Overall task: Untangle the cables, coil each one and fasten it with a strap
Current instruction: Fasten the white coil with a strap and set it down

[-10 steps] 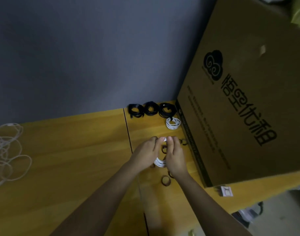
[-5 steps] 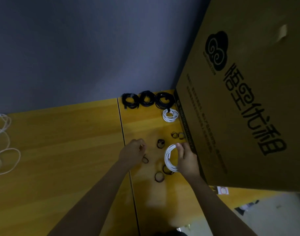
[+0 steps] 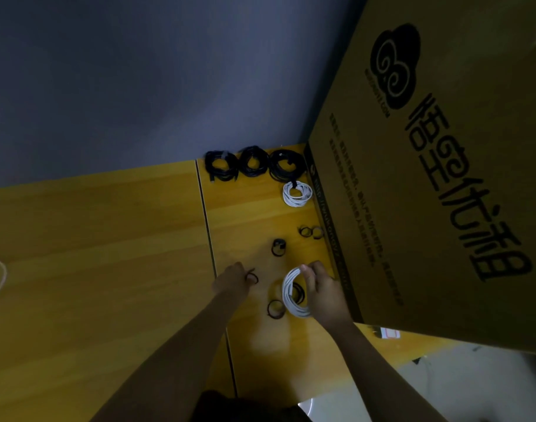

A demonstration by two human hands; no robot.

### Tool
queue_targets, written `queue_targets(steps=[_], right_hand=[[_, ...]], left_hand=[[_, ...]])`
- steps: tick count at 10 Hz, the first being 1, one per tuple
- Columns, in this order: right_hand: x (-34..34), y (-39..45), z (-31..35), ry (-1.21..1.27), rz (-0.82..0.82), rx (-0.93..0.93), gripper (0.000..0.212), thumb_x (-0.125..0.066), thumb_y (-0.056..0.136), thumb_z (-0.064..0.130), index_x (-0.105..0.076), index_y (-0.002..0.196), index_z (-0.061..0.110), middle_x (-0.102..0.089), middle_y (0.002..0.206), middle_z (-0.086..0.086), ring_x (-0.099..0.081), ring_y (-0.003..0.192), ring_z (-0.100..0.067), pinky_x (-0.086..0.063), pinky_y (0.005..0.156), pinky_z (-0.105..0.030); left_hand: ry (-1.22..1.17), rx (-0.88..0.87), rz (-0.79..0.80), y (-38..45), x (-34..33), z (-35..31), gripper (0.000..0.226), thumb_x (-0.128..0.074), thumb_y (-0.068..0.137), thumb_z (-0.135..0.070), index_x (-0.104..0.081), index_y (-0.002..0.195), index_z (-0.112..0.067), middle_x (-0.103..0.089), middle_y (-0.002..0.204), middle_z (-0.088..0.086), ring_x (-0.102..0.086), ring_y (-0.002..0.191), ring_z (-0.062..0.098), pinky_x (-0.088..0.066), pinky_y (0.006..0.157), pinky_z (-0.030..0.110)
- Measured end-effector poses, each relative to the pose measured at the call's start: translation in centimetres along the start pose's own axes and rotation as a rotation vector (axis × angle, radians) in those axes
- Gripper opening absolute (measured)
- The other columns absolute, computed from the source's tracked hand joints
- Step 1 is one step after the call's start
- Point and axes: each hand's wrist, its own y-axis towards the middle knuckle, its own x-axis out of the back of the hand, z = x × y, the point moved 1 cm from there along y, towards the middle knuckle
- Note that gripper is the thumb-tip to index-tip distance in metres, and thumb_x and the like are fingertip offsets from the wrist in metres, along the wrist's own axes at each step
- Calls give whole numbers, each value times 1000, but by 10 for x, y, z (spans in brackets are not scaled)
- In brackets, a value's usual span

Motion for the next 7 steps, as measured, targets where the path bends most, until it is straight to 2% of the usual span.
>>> queue_targets(steps=[1, 2, 3, 4, 5, 6, 7], right_hand=[[-2, -1, 1, 9, 38, 14, 17, -40, 102, 32, -49, 97, 18, -37, 54, 5, -48, 46, -1, -26, 38, -19], [-6, -3, -1, 15, 78, 33, 16, -39, 102, 32, -48, 95, 21, -38, 54, 3, -44, 43, -7, -18, 41, -20], [-9, -3, 0, 68, 105, 38, 16, -38, 102, 32, -48, 92, 24, -36, 53, 2, -37, 39, -10, -19, 43, -23], [-8, -4, 14, 194, 108, 52, 23, -36, 101, 36, -43, 80, 31, -34, 54, 1, -27, 42, -10, -22, 49, -31], [-2, 2, 38, 332, 90, 54, 31, -34, 101, 38, -42, 74, 25, -37, 58, 3, -34, 48, -9, -30, 53, -29], [1, 9, 62, 444, 81, 72, 37, -33, 102, 39, -48, 75, 17, -47, 64, -1, -44, 50, -14, -38, 53, -29], [-4, 10, 82, 465, 87, 68, 35, -33, 102, 39, -52, 81, 17, -50, 60, 3, -48, 47, -11, -39, 49, -23]], left_hand=[[-178, -23, -14, 0, 0, 4, 18, -55, 93, -22, -60, 104, -9, -64, 109, 13, -62, 100, 31, -48, 78, 39], [-263, -59, -53, -11, 7, 9, 3, -56, 92, -17, -54, 91, -18, -63, 98, 9, -56, 86, 22, -39, 64, 25], [-367, -85, -116, -16, 6, 10, 13, -52, 94, -15, -52, 82, -19, -60, 86, 8, -55, 76, 24, -39, 59, 29], [-425, -120, -209, -26, 15, 9, 14, -54, 95, -21, -55, 81, -23, -63, 81, 1, -61, 76, 19, -45, 62, 30], [-457, -251, -274, -35, 27, 9, 11, -60, 93, -23, -61, 82, -24, -60, 85, -7, -55, 79, 7, -46, 68, 25], [-487, -322, -296, -46, 41, 9, 8, -64, 91, -21, -64, 83, -20, -62, 86, -5, -57, 80, 9, -47, 72, 26], [-611, -362, -314, -59, 57, 12, 12, -67, 87, -15, -65, 76, -19, -67, 78, -2, -64, 77, 18, -54, 73, 37]])
